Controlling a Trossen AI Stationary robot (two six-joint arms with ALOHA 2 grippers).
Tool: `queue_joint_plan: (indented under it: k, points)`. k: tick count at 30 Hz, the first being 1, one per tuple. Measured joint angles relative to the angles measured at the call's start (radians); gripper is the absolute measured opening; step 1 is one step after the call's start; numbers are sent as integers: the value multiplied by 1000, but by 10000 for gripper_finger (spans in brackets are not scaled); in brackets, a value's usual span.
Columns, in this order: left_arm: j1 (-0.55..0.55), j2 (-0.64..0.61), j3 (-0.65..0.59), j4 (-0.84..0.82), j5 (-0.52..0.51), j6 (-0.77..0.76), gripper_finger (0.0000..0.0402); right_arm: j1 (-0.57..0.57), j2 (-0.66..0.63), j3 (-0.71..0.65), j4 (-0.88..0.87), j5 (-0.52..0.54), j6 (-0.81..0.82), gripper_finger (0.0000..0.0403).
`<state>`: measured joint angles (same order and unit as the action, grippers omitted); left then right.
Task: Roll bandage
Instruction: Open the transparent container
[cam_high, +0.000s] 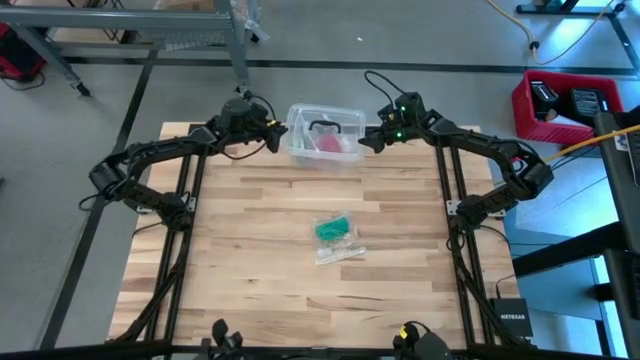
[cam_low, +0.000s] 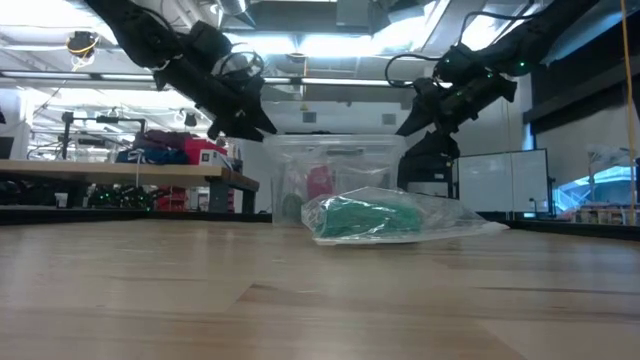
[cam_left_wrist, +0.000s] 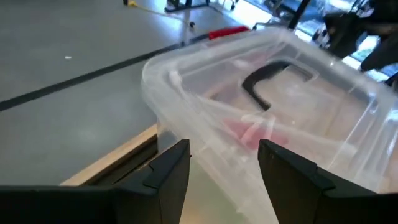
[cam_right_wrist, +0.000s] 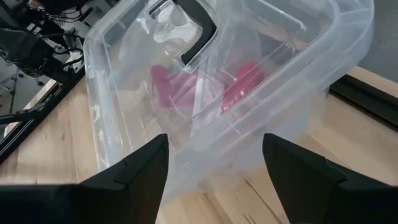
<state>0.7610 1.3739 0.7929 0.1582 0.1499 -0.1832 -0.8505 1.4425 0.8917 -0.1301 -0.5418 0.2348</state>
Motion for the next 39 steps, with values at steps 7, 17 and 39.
queue_joint_plan:
  k: [7, 17, 39]
  points:
    - [1, 52, 0, 1, 1, -23, 182, 0, 0, 0, 2, 0, 0, 262]
    - [-24, 59, 0, 37, 48, -55, 182, 0, 0, 3, -4, -1, 19, 262]
    - [-34, 58, 0, 37, 50, -42, 182, -1, -2, 112, -145, -77, 49, 262]
